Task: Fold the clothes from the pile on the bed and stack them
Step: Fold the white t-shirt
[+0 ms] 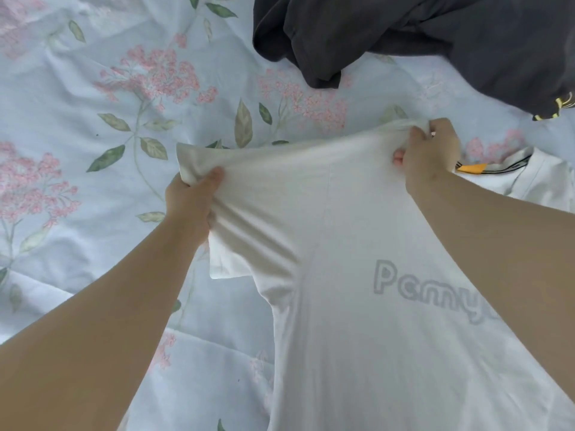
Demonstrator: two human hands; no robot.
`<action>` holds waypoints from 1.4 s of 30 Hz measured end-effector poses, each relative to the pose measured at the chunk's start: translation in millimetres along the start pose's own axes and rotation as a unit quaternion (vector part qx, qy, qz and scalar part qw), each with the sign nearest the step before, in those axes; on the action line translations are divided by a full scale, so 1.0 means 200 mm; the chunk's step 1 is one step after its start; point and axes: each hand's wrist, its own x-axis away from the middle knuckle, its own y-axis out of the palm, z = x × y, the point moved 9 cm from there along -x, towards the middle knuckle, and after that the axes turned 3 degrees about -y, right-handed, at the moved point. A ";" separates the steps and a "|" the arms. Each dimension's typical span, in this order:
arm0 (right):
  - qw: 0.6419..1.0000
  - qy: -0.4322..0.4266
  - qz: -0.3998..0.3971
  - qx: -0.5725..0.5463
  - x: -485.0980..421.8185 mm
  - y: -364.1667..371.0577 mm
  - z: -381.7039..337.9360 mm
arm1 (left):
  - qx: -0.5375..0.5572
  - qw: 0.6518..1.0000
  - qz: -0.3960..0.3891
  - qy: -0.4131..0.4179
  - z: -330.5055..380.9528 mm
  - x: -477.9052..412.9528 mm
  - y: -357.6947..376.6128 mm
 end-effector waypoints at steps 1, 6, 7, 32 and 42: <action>1.000 -0.014 0.012 -0.005 -0.04 0.00 -0.02 | -0.001 1.000 0.001 0.020 0.04 -0.01 0.00; 0.998 -0.027 -0.047 -0.018 0.00 0.10 -0.02 | -0.147 0.984 -0.060 0.087 0.10 0.03 0.09; 0.997 -0.038 -0.068 -0.019 0.05 0.12 -0.02 | -0.149 0.983 -0.070 0.078 0.08 0.05 0.09; 0.908 -0.215 -0.182 0.309 0.60 -0.25 0.30 | -0.700 0.617 -0.184 0.308 -0.47 0.79 0.68; 0.937 0.017 0.081 0.340 0.35 -1.25 0.81 | -0.721 0.648 -0.126 0.212 -0.64 0.92 0.85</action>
